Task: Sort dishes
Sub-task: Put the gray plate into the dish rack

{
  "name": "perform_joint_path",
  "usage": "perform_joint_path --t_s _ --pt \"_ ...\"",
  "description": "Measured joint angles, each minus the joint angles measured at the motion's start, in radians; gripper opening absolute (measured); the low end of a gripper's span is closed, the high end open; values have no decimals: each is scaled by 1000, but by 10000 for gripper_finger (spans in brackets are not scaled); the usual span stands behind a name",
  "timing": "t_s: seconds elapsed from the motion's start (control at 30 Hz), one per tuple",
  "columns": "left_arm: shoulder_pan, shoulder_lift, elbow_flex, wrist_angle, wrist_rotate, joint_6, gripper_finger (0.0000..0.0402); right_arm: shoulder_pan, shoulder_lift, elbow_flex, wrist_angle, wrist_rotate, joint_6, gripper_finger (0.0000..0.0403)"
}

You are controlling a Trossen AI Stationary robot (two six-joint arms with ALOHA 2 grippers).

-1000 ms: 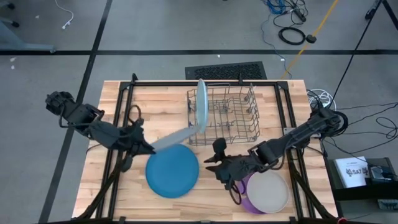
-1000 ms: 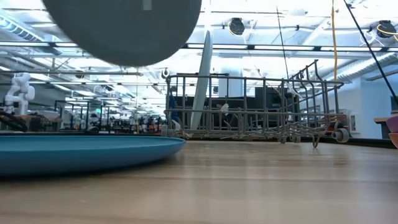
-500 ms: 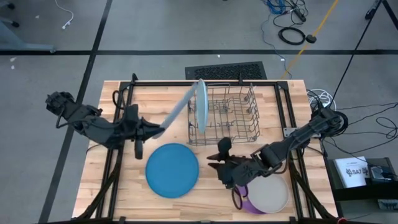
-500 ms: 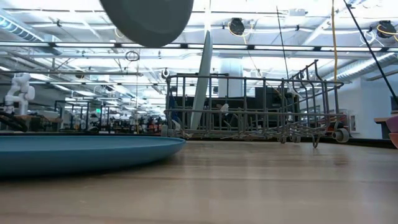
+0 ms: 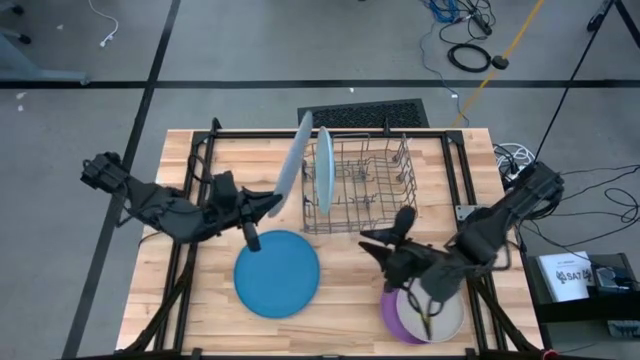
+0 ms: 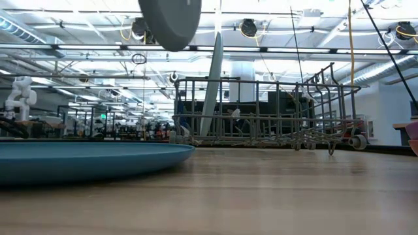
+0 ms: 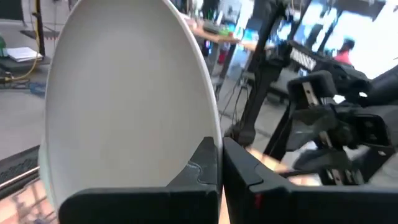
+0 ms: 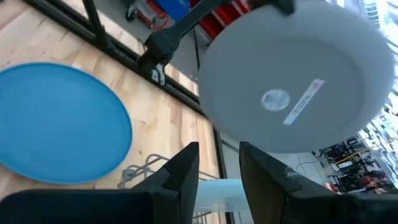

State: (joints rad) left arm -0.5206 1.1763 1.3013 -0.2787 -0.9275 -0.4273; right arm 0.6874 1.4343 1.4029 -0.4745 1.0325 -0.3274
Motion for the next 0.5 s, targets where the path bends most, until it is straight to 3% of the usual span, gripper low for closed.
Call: perform_joint_path --t_s 0.23,0.5 --pt "61 -1 -157 288 -8 23 0 82 -30 0 -95 91 80 109" --pt "144 0 -336 556 30 -31 0 163 -33 0 -79 93 51 109"
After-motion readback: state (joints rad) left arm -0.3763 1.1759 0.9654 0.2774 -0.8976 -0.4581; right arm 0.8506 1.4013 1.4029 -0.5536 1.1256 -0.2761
